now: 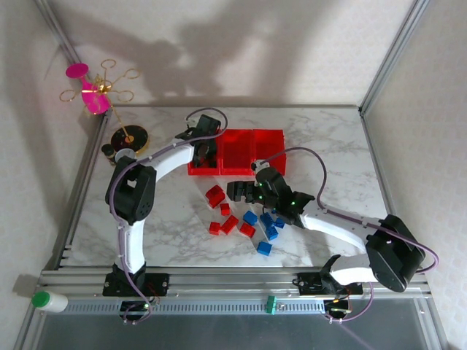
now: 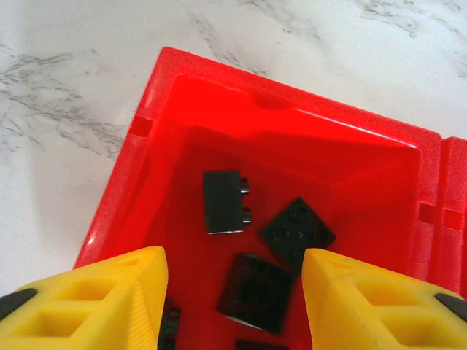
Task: Sort the legos into containers by color
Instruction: Place the lego in the container, then pick up the lego from the bottom-center of the table.
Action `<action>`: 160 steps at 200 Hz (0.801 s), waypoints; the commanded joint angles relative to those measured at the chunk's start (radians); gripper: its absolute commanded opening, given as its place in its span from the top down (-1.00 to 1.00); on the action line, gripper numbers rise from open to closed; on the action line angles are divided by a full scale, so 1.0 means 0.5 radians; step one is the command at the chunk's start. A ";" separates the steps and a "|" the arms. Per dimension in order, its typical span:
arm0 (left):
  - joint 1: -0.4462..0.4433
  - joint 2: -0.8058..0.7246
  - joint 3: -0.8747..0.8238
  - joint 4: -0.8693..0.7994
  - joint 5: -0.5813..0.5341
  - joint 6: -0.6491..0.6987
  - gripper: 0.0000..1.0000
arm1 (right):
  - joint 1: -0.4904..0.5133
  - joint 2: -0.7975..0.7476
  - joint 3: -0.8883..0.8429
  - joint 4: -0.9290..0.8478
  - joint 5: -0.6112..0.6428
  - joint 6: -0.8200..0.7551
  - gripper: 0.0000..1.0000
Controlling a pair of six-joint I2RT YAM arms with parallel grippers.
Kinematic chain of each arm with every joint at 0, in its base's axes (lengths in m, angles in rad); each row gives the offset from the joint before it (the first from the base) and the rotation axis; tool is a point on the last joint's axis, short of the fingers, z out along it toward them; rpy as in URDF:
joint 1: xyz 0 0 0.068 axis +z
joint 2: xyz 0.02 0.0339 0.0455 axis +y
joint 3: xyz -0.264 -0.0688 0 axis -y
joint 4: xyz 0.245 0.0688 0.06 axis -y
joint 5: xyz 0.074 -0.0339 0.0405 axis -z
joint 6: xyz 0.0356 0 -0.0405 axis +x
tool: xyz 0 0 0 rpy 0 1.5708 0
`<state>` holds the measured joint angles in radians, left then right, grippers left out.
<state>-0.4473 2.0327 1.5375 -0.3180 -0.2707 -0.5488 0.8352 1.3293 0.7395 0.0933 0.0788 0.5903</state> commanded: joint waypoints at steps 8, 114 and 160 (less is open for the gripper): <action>0.008 -0.086 0.090 -0.057 0.085 0.029 -0.07 | -0.019 0.032 0.082 -0.003 0.033 -0.094 -0.98; -0.044 -1.349 -1.002 -0.032 0.355 -0.128 -0.34 | 0.279 0.091 0.329 -0.609 0.117 -0.130 -0.97; -0.063 -1.843 -1.441 -0.121 0.438 -0.194 -0.68 | 0.462 0.107 0.280 -0.764 0.176 0.159 -0.87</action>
<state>-0.4702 1.2217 0.8875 -0.3267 -0.0856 -0.6163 1.0176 1.3746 0.8825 -0.2161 0.1219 0.5697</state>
